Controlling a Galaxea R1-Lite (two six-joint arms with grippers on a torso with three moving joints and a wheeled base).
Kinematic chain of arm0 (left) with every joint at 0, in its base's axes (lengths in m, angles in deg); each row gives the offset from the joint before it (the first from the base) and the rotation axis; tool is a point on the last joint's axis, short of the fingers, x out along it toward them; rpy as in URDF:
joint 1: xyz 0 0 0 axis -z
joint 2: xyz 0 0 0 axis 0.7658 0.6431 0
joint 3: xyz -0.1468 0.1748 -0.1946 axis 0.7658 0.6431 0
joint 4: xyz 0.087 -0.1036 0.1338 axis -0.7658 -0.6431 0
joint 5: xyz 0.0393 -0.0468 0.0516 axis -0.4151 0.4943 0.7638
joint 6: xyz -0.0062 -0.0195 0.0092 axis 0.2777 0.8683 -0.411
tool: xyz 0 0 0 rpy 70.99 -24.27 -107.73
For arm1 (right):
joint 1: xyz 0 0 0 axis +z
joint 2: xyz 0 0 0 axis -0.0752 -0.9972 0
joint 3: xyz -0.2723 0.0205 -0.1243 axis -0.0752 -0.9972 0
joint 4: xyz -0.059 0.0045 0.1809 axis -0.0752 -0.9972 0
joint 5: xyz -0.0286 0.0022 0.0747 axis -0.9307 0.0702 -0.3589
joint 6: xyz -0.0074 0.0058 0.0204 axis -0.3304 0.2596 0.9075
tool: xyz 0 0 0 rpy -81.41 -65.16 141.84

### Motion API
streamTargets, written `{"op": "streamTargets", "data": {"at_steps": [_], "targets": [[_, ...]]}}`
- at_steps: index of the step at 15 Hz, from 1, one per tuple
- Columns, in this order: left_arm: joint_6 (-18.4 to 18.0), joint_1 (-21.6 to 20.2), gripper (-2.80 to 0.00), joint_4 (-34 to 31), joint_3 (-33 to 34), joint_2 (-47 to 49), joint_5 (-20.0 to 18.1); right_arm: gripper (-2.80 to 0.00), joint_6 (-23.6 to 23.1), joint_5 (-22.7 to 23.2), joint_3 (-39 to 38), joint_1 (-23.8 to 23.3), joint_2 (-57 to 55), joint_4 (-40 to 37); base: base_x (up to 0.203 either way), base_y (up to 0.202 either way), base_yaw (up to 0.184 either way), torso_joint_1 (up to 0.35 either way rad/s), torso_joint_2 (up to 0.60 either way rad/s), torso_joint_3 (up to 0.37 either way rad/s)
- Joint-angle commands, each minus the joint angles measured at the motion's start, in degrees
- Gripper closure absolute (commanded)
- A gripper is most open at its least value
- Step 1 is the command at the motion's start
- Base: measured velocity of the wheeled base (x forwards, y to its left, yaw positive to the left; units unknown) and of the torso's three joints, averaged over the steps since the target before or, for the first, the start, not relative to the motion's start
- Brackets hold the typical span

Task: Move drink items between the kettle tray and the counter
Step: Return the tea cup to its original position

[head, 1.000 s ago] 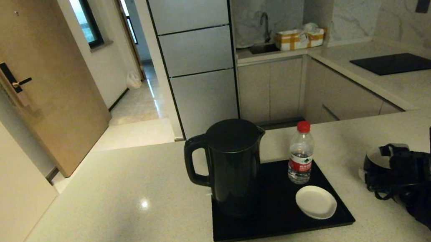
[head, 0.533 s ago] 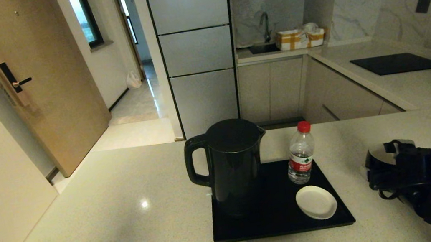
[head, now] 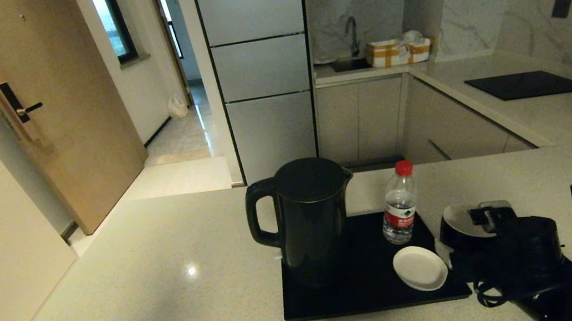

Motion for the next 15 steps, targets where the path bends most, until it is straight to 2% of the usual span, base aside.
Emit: {"op": "streamTargets", "data": {"at_steps": [1,4,6,10,15], "targets": [[-0.02,-0.02,0.0,0.0,0.01,-0.01,-0.04,0.0,0.1,-3.03,-0.79,7.18,2.8,0.48,0.0,0.0,0.0,0.0,0.0,0.0],[-0.02,-0.02,0.0,0.0,0.01,-0.01,-0.04,0.0,-0.05,-3.52,0.65,10.65,0.62,0.48,0.0,0.0,0.0,0.0,0.0,0.0],[-0.02,-0.02,0.0,0.0,0.01,0.0,0.03,0.0,-0.09,-3.51,1.72,10.83,-0.46,0.48,0.0,0.0,0.0,0.0,0.0,0.0],[-0.02,-0.02,0.0,0.0,0.01,0.02,0.02,0.0,0.47,-2.82,7.58,11.42,-12.15,0.48,0.0,0.0,0.0,0.0,0.0,0.0],[-0.02,-0.02,0.0,0.0,0.01,-0.01,0.05,0.0,0.7,-1.23,9.1,11.4,-15.43,0.48,0.0,0.0,0.0,0.0,0.0,0.0]]}}
